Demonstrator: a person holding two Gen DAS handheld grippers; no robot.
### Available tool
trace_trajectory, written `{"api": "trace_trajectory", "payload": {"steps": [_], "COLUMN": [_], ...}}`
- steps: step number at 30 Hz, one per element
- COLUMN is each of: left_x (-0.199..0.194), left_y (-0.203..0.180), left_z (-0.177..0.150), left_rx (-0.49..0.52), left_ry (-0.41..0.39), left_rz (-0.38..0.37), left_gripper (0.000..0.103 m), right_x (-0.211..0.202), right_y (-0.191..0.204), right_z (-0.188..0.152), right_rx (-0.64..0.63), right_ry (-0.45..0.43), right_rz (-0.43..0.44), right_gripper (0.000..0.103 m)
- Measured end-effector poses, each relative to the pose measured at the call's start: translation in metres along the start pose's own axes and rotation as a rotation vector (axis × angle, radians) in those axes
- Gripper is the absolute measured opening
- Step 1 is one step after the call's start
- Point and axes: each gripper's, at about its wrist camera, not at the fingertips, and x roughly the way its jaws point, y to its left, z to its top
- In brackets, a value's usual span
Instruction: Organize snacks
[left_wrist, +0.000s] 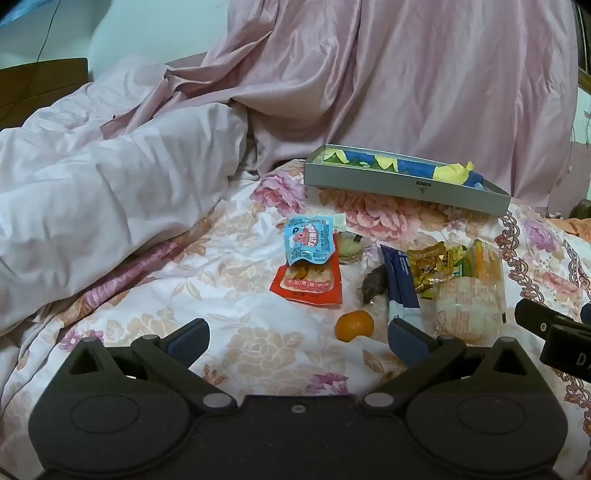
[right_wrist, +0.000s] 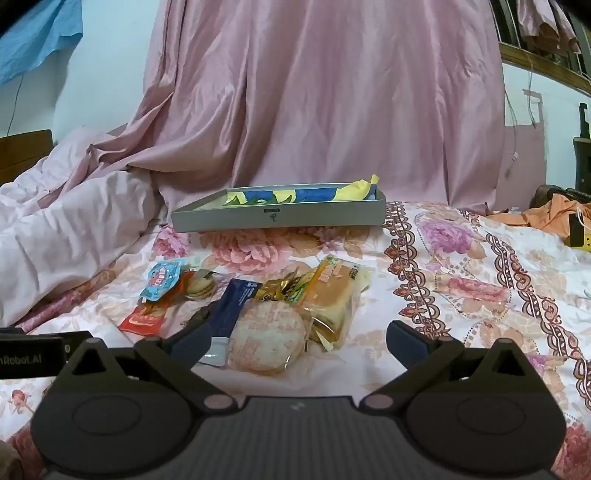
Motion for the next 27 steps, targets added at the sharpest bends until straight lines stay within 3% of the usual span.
{"api": "trace_trajectory", "payload": {"steps": [27], "left_x": [-0.0001], "left_y": [0.0], "left_z": [0.0], "left_rx": [-0.001], "left_ry": [-0.001], "left_rz": [-0.001], "left_gripper": [0.102], "right_x": [-0.0011], "right_y": [-0.0021], "right_z": [-0.0001], "right_rx": [0.013], "right_ry": [0.002], "right_rz": [0.002], "right_gripper": [0.103]}}
